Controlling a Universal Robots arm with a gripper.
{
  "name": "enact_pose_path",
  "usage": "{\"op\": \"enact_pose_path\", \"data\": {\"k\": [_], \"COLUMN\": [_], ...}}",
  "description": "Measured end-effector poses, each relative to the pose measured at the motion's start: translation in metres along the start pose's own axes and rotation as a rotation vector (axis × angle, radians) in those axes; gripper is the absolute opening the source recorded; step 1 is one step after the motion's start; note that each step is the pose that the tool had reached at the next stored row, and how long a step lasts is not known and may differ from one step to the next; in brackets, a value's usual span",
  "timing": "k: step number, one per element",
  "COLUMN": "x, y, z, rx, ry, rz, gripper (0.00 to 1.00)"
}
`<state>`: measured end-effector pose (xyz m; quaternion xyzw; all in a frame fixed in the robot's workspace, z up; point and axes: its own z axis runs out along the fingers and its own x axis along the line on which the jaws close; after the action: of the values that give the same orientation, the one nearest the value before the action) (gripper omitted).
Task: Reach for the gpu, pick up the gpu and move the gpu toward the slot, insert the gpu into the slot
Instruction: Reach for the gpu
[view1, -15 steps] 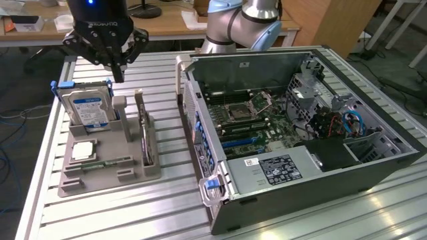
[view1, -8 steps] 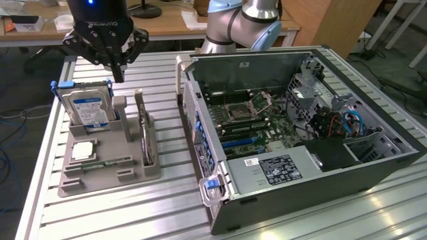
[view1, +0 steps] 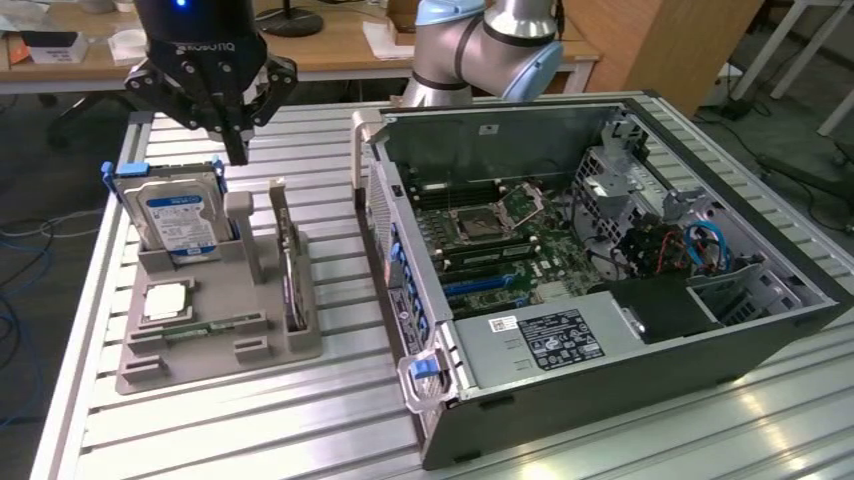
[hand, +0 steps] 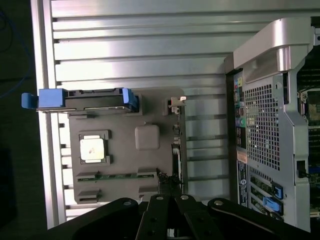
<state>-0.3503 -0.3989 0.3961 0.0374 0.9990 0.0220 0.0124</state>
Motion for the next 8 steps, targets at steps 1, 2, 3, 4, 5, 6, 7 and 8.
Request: {"op": "enact_pose_path", "data": {"k": [1,2,3,4,5,6,7,8], "x": [0.0,0.0,0.0,0.0,0.0,-0.002,-0.004,-0.009], "y": [0.0002,0.0005,0.0007,0.0007,0.0007,0.0005,0.0001,-0.0005], "z": [-0.0049,-0.0108,-0.0145,-0.0161,-0.0161,-0.0161,-0.0161,-0.0159], "rx": [-0.0002,-0.0002,-0.0003,-0.0003,-0.0004,-0.0004,-0.0002,-0.0002], "ry": [-0.0002,-0.0002,-0.0002,-0.0003,-0.0004,-0.0003,-0.0002,-0.0003], "rz": [0.0,0.0,0.0,0.0,0.0,0.0,0.0,0.0], "gripper": [0.1,0.1,0.1,0.1,0.1,0.1,0.1,0.1]}}
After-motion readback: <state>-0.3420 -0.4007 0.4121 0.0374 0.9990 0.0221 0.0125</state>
